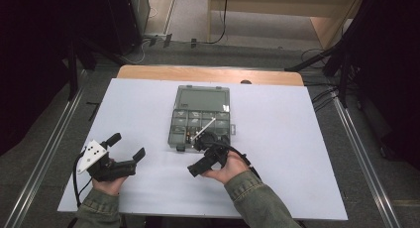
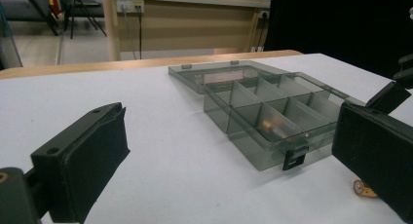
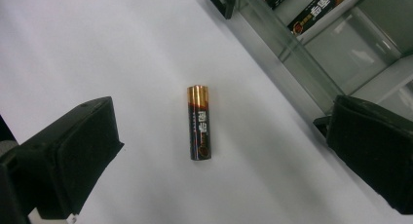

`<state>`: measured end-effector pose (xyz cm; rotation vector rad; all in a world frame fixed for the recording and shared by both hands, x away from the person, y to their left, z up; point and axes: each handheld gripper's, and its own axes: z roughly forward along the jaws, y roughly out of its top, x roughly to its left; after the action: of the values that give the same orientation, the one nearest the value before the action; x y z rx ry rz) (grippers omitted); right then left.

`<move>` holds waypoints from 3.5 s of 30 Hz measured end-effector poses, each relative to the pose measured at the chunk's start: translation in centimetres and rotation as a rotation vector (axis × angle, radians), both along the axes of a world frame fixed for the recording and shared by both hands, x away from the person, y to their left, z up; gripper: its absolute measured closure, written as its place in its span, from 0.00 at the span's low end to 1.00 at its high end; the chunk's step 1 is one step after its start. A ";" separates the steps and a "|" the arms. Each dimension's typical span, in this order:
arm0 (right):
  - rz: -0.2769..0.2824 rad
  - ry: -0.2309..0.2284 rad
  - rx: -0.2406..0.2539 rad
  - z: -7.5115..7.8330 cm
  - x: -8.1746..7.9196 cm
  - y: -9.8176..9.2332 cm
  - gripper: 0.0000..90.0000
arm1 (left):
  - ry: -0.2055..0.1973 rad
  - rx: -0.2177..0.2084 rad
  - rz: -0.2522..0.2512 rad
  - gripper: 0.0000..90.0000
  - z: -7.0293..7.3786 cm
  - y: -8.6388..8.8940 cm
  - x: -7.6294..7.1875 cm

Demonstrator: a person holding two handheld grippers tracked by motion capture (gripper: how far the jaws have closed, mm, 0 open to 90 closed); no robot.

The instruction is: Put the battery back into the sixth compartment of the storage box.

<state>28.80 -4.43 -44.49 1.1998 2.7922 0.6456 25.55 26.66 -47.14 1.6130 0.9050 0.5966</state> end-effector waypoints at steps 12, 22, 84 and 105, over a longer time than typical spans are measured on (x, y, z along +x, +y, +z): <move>0.015 -0.001 -0.046 -0.6 -0.2 0.9 0.00 | -0.001 0.001 0.001 0.00 0.0 0.0 0.0; 0.039 0.006 -0.102 -1.5 -0.5 2.0 0.00 | 0.002 0.002 0.001 0.00 0.0 0.0 0.0; -0.002 0.082 -0.049 -0.9 0.1 1.8 0.86 | 0.008 0.005 -0.009 0.00 -0.1 -0.2 0.0; -0.172 -0.016 0.200 1.1 3.3 0.7 0.86 | 0.009 0.008 -0.009 0.00 -0.1 -0.1 0.1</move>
<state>32.14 -3.73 -43.41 1.4411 2.6225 0.9315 25.62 26.52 -47.28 1.6270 0.9022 0.5879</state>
